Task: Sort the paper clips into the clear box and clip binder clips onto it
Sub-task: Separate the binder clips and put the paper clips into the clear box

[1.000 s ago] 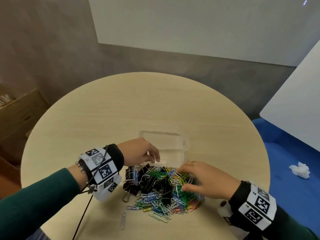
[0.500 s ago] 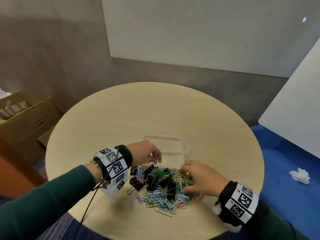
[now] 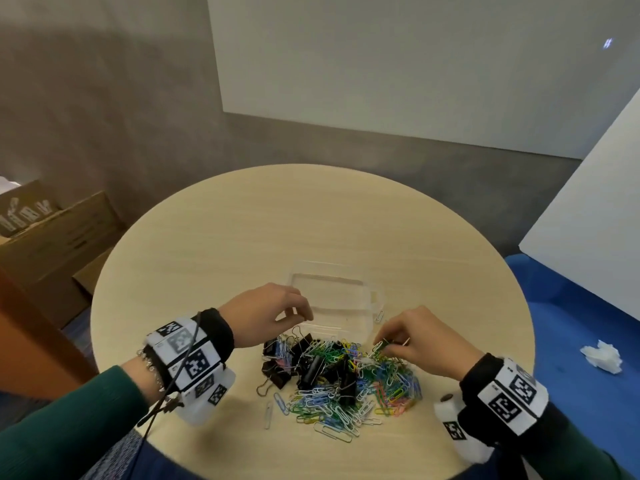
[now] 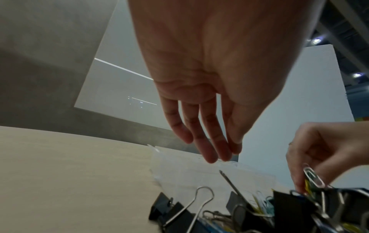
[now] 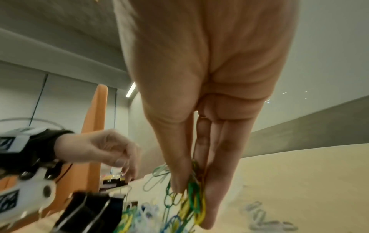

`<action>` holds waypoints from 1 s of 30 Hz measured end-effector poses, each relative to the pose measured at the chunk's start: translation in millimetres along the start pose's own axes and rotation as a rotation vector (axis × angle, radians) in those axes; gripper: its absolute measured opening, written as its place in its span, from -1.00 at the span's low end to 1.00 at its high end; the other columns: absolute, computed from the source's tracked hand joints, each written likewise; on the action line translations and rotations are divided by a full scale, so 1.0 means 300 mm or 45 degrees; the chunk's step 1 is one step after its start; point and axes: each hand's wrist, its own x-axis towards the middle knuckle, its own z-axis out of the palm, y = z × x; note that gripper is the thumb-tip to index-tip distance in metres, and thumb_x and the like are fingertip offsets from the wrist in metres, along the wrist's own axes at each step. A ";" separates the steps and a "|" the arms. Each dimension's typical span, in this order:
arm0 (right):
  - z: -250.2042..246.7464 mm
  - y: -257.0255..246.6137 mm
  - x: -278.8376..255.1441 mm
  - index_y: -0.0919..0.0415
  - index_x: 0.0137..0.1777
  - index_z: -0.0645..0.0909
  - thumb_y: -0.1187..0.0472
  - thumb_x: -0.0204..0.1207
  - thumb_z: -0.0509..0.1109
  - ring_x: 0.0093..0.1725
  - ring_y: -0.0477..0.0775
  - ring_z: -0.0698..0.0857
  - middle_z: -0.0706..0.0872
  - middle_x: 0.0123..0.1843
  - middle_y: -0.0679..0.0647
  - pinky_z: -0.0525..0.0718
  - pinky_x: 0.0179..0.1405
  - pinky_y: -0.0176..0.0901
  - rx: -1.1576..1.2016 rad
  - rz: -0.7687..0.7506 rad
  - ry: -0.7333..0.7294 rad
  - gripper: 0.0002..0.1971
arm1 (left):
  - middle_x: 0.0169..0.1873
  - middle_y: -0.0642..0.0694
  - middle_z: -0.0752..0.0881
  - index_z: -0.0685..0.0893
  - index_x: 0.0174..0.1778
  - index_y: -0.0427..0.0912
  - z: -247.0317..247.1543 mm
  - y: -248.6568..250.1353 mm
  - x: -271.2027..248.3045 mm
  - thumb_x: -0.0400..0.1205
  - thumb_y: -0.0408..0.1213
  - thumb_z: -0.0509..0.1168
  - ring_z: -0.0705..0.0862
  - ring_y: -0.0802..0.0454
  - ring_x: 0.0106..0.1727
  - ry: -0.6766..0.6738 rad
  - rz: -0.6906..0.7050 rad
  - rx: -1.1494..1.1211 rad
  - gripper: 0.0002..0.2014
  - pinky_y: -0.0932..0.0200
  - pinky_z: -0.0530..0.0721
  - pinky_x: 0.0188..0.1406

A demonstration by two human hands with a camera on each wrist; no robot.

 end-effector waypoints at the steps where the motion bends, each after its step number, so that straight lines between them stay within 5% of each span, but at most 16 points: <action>1: -0.015 0.002 0.003 0.04 -0.02 0.81 0.22 0.45 0.53 -0.28 -0.37 0.70 0.77 -0.24 -0.21 0.60 -0.21 -0.52 0.023 -0.011 0.013 -0.86 | 0.01 0.16 0.69 0.69 0.11 0.07 0.001 -0.004 -0.013 0.71 -0.19 0.20 0.64 0.30 -0.07 0.001 0.001 0.002 -0.82 0.45 0.49 -0.16; 3: -0.050 0.003 0.007 0.03 -0.05 0.80 0.22 0.45 0.52 -0.24 -0.23 0.76 0.82 -0.24 -0.11 0.71 -0.15 -0.33 0.072 -0.026 0.029 -0.88 | 0.00 0.20 0.68 0.69 0.11 0.09 0.001 -0.008 -0.035 0.71 -0.17 0.20 0.65 0.30 -0.08 0.013 -0.001 -0.005 -0.82 0.45 0.50 -0.18; 7: -0.113 -0.028 0.023 0.10 -0.02 0.77 0.27 0.49 0.49 -0.22 -0.19 0.81 0.84 -0.20 -0.04 0.73 -0.13 -0.36 0.257 -0.048 0.065 -0.89 | -0.03 0.25 0.67 0.69 0.10 0.12 0.003 -0.006 -0.059 0.71 -0.15 0.20 0.64 0.31 -0.10 0.061 -0.002 -0.012 -0.83 0.47 0.50 -0.21; 15: -0.125 -0.085 0.154 0.18 0.04 0.70 0.33 0.56 0.40 -0.12 -0.03 0.83 0.83 -0.08 0.12 0.81 -0.03 -0.05 0.445 -0.095 0.353 -0.88 | -0.03 0.20 0.68 0.70 0.09 0.08 -0.002 0.030 -0.037 0.71 -0.16 0.20 0.63 0.33 -0.13 0.091 0.013 -0.023 -0.82 0.46 0.50 -0.21; 19: -0.067 -0.092 0.184 0.14 0.25 0.63 0.32 0.64 0.26 0.05 0.00 0.79 0.81 0.08 0.12 0.74 0.16 0.01 0.337 -0.090 0.217 -0.76 | -0.04 0.18 0.69 0.71 0.09 0.08 0.011 0.065 -0.011 0.71 -0.17 0.20 0.61 0.35 -0.15 0.075 0.075 -0.034 -0.82 0.56 0.43 -0.22; 22: -0.037 -0.073 0.161 0.10 0.38 0.55 0.29 0.66 0.23 0.27 -0.03 0.69 0.72 0.28 0.09 0.62 0.34 -0.07 0.211 -0.094 0.149 -0.68 | -0.01 0.17 0.72 0.70 0.12 0.07 0.022 0.090 0.004 0.71 -0.16 0.21 0.66 0.28 -0.07 0.023 0.122 -0.075 -0.82 0.44 0.54 -0.10; 27: -0.045 -0.032 0.077 0.04 0.22 0.62 0.13 0.60 0.34 0.00 -0.11 0.67 0.70 0.13 -0.04 0.65 0.00 -0.22 -0.094 -0.059 0.228 -0.78 | 0.03 0.13 0.75 0.70 0.14 0.03 0.030 0.116 0.026 0.71 -0.16 0.20 0.68 0.22 0.01 -0.041 0.173 -0.079 -0.80 0.21 0.64 0.06; 30: -0.041 0.000 0.021 0.00 0.14 0.60 0.00 0.51 0.43 -0.11 -0.12 0.58 0.60 0.00 -0.10 0.51 -0.11 -0.27 -0.238 0.041 0.112 -0.76 | 0.03 0.11 0.75 0.71 0.13 0.00 0.037 0.143 0.056 0.71 -0.18 0.20 0.68 0.18 0.01 -0.078 0.200 -0.041 -0.80 0.14 0.65 0.06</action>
